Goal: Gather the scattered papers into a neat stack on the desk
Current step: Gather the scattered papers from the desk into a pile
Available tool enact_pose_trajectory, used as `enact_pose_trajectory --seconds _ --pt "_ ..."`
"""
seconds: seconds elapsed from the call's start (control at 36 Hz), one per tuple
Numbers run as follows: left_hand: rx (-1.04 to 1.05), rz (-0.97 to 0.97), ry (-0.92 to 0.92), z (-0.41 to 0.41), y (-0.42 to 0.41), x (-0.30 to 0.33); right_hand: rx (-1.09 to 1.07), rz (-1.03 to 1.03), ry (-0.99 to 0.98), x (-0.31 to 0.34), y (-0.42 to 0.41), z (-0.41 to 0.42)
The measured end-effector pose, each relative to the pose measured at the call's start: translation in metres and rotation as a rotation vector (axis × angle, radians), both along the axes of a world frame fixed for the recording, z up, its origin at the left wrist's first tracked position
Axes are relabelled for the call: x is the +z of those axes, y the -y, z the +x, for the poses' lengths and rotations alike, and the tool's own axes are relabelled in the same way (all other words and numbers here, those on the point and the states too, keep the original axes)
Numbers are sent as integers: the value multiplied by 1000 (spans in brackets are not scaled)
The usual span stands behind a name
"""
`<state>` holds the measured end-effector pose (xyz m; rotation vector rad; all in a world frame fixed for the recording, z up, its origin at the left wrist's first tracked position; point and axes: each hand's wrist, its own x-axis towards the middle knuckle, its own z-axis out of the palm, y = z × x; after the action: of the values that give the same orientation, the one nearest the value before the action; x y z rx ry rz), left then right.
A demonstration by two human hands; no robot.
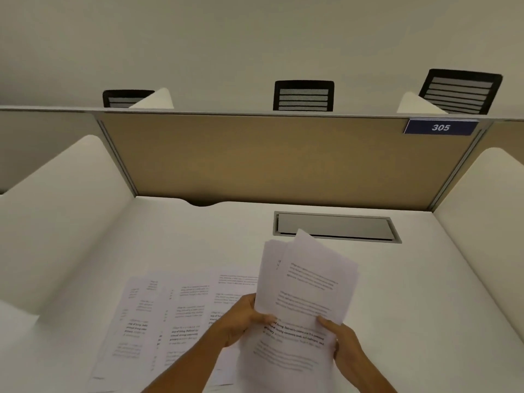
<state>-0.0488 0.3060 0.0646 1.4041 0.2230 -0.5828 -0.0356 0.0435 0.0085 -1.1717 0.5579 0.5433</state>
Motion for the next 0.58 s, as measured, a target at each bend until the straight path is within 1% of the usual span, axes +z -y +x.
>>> enact_pose_trajectory --seconds 0.08,0.17,0.25,0.39,0.47,0.58 --pt "31 17 32 -1 -12 7 50 26 56 4 -9 2" --pt "131 47 48 -2 -22 8 72 -42 73 9 -19 3" --pt "255 162 68 -5 -33 1 101 -122 85 9 -32 8" --pt "419 423 55 -9 -39 -19 234 -252 138 5 -63 13" --pt "459 502 18 -11 -40 -30 248 -330 144 -1 -83 17" --pt "497 544 -19 -12 -47 -40 267 -381 140 -7 -107 21"
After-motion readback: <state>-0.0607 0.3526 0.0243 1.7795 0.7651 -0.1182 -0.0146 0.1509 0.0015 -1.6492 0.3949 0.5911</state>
